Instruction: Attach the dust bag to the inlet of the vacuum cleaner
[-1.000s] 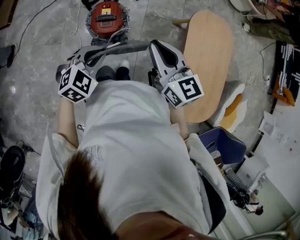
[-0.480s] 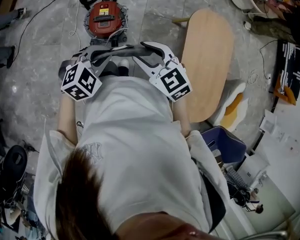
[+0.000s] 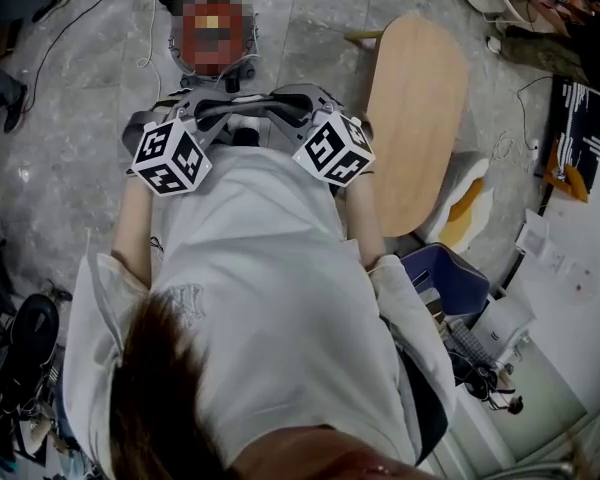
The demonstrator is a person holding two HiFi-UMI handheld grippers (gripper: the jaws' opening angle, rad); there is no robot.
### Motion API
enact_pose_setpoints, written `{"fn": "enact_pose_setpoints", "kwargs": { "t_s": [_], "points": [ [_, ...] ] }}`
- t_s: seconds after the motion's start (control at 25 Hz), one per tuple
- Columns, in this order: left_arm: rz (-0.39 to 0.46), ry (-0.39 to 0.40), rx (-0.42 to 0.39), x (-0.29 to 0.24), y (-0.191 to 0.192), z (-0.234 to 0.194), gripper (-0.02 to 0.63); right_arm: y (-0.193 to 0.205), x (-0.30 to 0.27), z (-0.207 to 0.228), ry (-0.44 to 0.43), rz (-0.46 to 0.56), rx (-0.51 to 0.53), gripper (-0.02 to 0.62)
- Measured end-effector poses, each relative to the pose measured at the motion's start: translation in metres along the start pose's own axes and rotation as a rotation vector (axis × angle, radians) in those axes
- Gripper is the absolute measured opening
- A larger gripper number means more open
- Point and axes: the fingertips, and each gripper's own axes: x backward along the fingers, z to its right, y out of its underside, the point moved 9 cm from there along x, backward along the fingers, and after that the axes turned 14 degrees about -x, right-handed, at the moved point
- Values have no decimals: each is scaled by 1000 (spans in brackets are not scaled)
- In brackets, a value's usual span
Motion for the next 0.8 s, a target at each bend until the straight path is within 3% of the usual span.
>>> {"fn": "enact_pose_setpoints", "kwargs": {
  "t_s": [0.28,0.48,0.8],
  "points": [
    [-22,47,27,-13,27,-1,37,2,-33,-3,13,-119,44,44],
    [-22,89,122,-33,56,11,37,16,-63,-2,-20,-147,-15,41],
    [-73,179,182,-78,98,31,37,53,-115,-4,-44,-220,-83,40]
  ]
}}
